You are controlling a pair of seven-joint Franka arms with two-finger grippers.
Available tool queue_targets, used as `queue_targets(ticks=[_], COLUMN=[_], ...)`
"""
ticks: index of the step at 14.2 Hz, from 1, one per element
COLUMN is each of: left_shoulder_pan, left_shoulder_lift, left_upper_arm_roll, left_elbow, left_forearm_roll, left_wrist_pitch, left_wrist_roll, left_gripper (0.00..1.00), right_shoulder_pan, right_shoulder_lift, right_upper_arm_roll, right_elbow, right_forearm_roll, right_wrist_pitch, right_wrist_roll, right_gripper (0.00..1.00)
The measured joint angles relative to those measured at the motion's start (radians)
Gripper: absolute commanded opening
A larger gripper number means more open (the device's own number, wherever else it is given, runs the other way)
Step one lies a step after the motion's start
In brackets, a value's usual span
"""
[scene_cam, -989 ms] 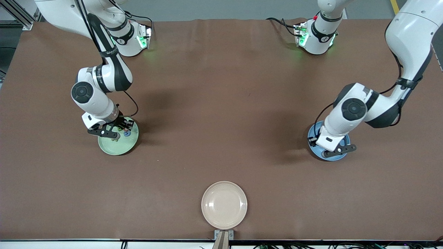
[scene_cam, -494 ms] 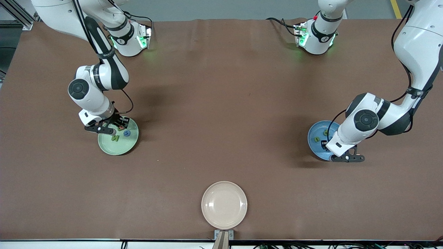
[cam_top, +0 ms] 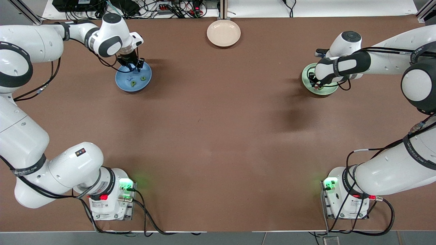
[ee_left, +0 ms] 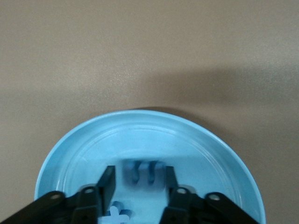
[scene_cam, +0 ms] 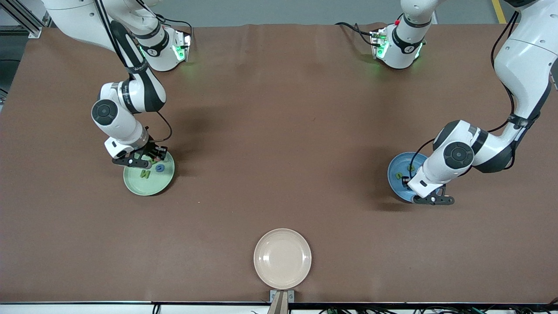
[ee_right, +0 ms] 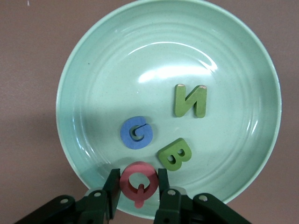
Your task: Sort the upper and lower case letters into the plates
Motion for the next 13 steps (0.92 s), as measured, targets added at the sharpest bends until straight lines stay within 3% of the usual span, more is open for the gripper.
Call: queue_targets(ticks=[5, 10, 13], left_shoulder_pan=[0.019, 0.266, 0.318], left_shoulder_lift=[-0.024, -0.047, -0.045], left_upper_arm_roll=[-0.023, -0.266, -0.294], left_elbow=[0.016, 0.009, -0.001], left_forearm_roll=[-0.001, -0.004, -0.009], left_wrist_pitch=[-0.011, -0.164, -0.168], left_wrist_roll=[0.009, 0.084, 0.096], left_gripper=[1.00, 1.00, 1.00], right_shoulder_pan=[0.000, -0.001, -0.004], right_shoulder_lift=[0.000, -0.012, -0.033], right_upper_arm_roll=[0.000, -0.002, -0.008], right_elbow=[0.004, 0.099, 0.221], right_forearm_roll=[0.000, 0.000, 0.000], right_wrist_pitch=[-0.009, -0.143, -0.349], right_wrist_roll=[-0.003, -0.068, -0.088], right_gripper=[1.00, 1.00, 1.00])
